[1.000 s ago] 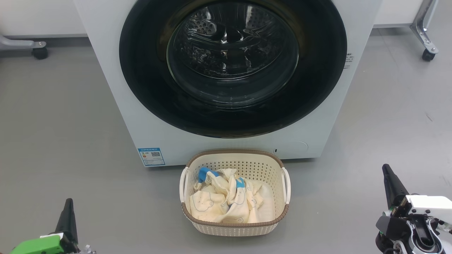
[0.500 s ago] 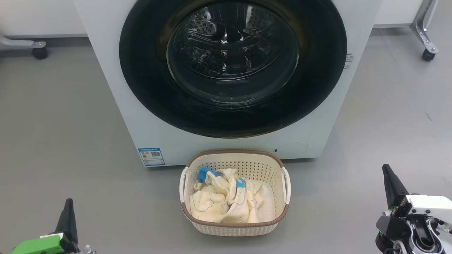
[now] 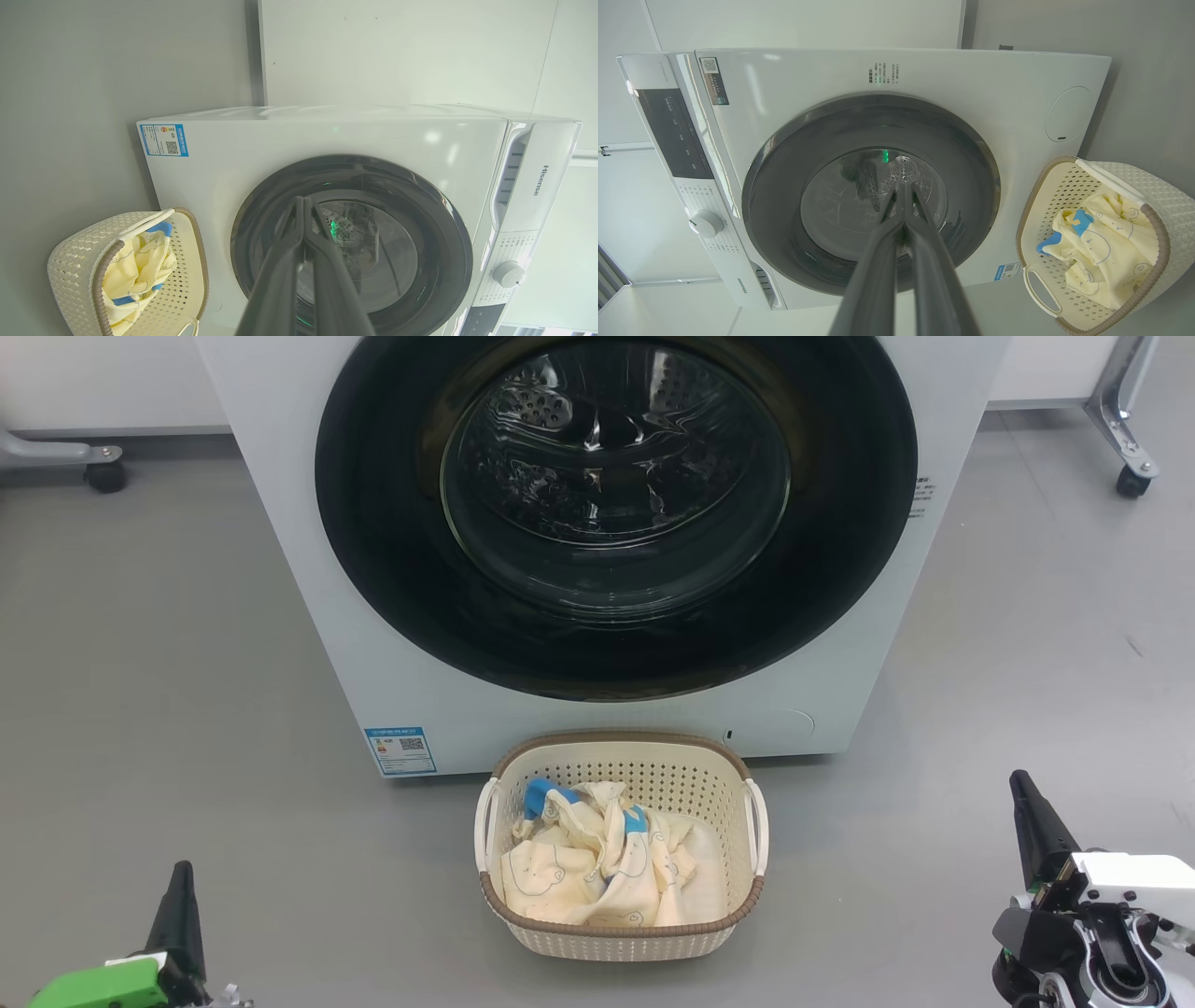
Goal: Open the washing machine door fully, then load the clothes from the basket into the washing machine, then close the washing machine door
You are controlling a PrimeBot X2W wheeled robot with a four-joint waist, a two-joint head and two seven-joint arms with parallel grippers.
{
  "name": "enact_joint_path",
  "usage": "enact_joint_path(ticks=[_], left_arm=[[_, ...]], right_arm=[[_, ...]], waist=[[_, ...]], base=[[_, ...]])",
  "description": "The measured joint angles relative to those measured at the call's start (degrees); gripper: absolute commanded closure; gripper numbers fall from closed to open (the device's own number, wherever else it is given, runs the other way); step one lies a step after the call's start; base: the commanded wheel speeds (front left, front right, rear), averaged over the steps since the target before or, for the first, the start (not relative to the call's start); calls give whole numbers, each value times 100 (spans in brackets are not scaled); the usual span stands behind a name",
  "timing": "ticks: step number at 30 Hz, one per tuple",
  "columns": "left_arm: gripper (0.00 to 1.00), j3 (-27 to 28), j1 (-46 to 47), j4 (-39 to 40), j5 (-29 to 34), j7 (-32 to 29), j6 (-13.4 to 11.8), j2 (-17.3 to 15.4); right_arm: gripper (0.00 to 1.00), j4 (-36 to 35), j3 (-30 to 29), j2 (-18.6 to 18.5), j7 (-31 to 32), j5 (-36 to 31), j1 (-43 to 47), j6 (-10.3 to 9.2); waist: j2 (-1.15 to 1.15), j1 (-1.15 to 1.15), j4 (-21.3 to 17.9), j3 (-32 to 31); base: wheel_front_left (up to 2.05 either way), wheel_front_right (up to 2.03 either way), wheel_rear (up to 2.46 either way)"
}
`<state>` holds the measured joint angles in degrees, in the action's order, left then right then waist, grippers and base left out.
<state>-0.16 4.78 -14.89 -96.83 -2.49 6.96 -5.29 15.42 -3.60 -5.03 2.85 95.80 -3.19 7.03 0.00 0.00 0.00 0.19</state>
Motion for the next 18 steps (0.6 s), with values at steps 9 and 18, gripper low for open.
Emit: enact_joint_path(ticks=[9,18], left_arm=[[100,4,0,0,0,0,0,4],[100,10,0,-1,2,-1,0,8]], right_arm=[[100,0,-4,1,1,-1,0,0],[100,0,-9,3,2,-1,0,0]], waist=[[0,0,0,0],[0,0,0,0]], base=[[0,0,0],[0,0,0]])
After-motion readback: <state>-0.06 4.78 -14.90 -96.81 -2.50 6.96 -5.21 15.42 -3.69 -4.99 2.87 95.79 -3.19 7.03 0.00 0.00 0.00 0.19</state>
